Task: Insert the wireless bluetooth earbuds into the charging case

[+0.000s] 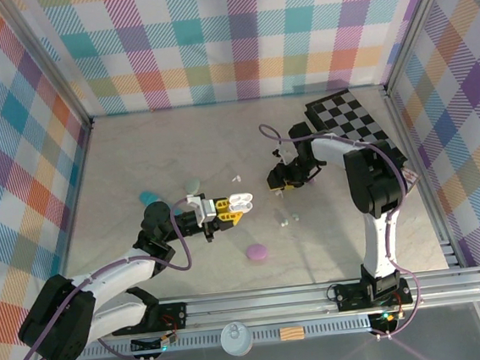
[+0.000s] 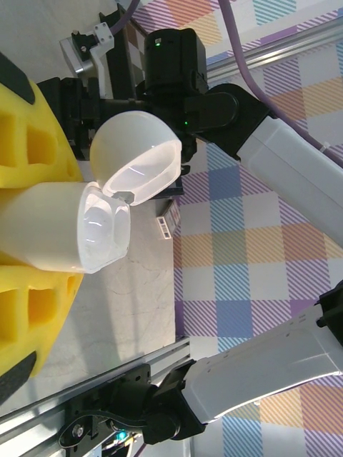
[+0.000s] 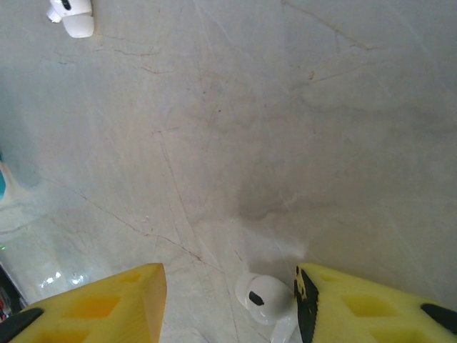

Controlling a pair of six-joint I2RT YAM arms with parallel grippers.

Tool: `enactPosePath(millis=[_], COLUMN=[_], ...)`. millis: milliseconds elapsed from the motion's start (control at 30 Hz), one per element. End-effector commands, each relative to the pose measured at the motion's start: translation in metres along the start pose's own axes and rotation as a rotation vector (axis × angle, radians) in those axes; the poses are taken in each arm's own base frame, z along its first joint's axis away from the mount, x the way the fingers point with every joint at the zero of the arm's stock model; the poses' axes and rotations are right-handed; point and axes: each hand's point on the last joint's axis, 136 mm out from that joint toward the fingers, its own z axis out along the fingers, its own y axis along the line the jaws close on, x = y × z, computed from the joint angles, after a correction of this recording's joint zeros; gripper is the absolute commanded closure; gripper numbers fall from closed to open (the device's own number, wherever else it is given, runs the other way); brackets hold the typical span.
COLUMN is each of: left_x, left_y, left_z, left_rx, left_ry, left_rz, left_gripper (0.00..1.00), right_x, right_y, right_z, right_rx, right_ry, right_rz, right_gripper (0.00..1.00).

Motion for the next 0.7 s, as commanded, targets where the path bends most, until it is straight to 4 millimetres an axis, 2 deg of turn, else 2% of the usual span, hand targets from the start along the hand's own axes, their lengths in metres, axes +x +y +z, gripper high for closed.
enactPosePath(millis=[0,233,667], left_x=[-0.009,-0.009,-0.01], left_y=[-0.001,-0.001,-0.001], left_z=[-0.003,-0.004,-0.003], left_rx=[0.005,0.005,0.011], left_ry=[-0.021,-0.012,-0.006], left_rz=[0.048,0.051,0.058], left_gripper=[1.0,1.0,1.0], right_x=[0.011,0.02,0.025], right_y=[0.01,0.017,0.005], right_z=[0.002,-0.003,0.007], right_rx=[-0.057,-0.083,-0.061], right_ry=[0.036,0.029,0.062], right_rz=[-0.024,-0.041,-0.029], right_gripper=[0.5,0.54,0.62])
